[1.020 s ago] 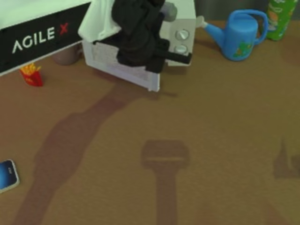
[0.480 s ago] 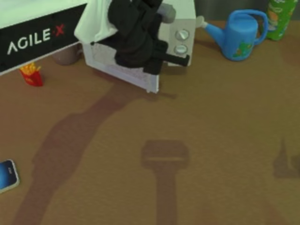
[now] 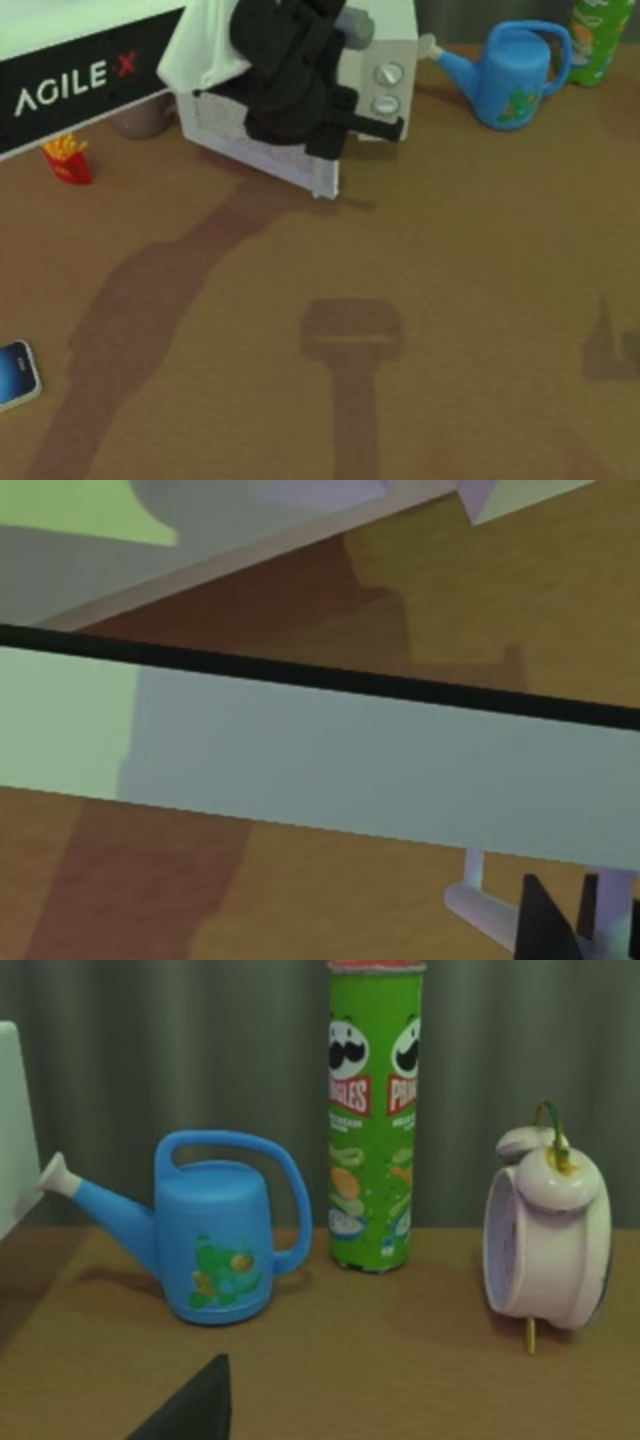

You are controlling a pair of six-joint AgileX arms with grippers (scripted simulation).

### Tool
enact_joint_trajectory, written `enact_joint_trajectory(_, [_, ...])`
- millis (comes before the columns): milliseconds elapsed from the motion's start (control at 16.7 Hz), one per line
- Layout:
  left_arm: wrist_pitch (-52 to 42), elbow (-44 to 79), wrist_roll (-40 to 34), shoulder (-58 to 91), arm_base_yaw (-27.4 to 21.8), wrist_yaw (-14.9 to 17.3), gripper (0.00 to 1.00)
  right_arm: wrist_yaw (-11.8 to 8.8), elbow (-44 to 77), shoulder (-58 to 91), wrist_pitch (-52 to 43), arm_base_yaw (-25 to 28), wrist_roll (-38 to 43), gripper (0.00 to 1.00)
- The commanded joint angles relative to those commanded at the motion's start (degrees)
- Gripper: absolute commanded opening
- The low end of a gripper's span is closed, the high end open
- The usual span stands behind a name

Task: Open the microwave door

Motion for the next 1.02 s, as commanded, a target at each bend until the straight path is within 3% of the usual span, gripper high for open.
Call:
enact_joint_trajectory(600, [0.00,0.00,0.00,0.00,0.00,0.00,0.00,0.00,0.00,0.00,0.00,0.00,0.00,1.00])
enact_joint_trajectory(1020, [1.80,-4.29,4.76,-3.41,1.16,2.85,0.00,0.00,0.00,0.00,0.00,0.00,0.00,1.00])
